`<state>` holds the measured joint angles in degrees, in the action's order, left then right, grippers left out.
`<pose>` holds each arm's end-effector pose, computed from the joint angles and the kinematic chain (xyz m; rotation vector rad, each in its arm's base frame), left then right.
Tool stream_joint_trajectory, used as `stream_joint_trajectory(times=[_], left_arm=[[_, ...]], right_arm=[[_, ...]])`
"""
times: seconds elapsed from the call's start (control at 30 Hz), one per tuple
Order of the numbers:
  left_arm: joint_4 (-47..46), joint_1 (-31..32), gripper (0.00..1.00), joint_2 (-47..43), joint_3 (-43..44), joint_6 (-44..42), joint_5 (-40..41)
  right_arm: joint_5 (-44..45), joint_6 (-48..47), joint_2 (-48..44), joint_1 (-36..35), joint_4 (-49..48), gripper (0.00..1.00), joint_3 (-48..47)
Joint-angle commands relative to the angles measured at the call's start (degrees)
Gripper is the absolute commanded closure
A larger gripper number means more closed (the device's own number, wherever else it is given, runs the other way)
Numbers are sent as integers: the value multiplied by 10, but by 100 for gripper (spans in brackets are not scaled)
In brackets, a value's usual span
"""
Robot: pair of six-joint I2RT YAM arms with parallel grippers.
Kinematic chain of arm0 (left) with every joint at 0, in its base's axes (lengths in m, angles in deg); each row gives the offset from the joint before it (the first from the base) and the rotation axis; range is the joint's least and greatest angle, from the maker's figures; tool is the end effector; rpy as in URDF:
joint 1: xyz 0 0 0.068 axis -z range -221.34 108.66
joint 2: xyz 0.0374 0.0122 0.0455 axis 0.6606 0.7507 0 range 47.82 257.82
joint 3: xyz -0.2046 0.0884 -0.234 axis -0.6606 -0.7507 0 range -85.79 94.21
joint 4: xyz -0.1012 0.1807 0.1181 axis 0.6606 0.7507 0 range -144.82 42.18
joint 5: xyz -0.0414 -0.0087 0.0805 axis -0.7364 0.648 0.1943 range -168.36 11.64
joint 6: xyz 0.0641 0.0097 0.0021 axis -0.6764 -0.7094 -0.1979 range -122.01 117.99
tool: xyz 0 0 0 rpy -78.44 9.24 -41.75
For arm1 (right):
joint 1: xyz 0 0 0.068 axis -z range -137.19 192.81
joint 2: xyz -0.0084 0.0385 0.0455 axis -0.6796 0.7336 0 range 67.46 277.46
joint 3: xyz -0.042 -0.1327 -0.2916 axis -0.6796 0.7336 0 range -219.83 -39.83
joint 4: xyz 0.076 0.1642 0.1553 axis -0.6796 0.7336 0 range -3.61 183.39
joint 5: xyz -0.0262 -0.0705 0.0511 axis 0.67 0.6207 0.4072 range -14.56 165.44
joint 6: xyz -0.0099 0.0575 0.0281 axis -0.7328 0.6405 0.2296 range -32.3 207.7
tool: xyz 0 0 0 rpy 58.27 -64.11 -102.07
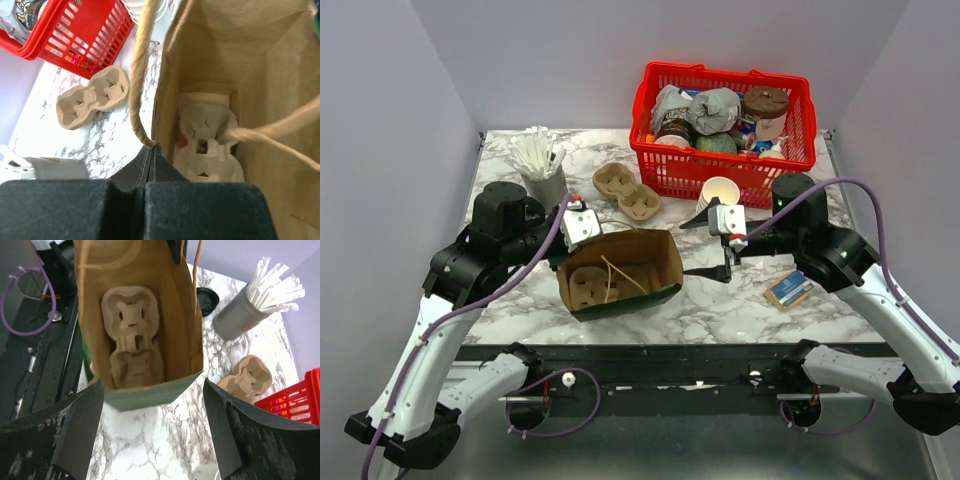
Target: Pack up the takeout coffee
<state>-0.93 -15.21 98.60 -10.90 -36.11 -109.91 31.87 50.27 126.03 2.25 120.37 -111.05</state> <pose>0.0769 -0.0672 0.4446 1.2966 1.5771 -0.4866 0.0990 0.1307 0.4494 -1.5501 1.1152 0.7703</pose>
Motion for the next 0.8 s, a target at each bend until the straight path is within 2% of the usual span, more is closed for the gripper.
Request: stream_joint_trajectory(times=[0.0,0.1,0.13,0.17,0.23,0.3,0.33,0.43,0.5,0.6,0.77], left_arm=[[-29,-5,100,16,17,85,-24],[-40,-15,100,42,14,119,-26],[-36,-17,75,52,13,120,-7],[-34,-18,61,62,14,120,9],[-40,-29,42,80,22,143,39],[-39,-42,37,85,54,151,29],[-41,-48,30,83,66,174,31],[-51,-62,15,70,91,234,89],[-31,-71,15,64,100,253,152],[19,-93,14,68,97,277,191],[88,-127,18,82,73,265,93]], right_arm=[[-50,12,11,-3,35,12,-45],[-47,31,24,-3,36,12,-51],[-48,35,27,-3,36,13,-48],[-50,40,30,-3,36,13,-45],[-50,50,37,-3,30,13,-42],[-33,84,47,-3,26,13,-50],[-23,96,58,-3,24,13,-59],[45,174,79,-2,6,13,-76],[80,223,97,-2,-5,15,-97],[127,271,127,-3,-14,17,-129],[144,300,188,-3,4,18,-168]])
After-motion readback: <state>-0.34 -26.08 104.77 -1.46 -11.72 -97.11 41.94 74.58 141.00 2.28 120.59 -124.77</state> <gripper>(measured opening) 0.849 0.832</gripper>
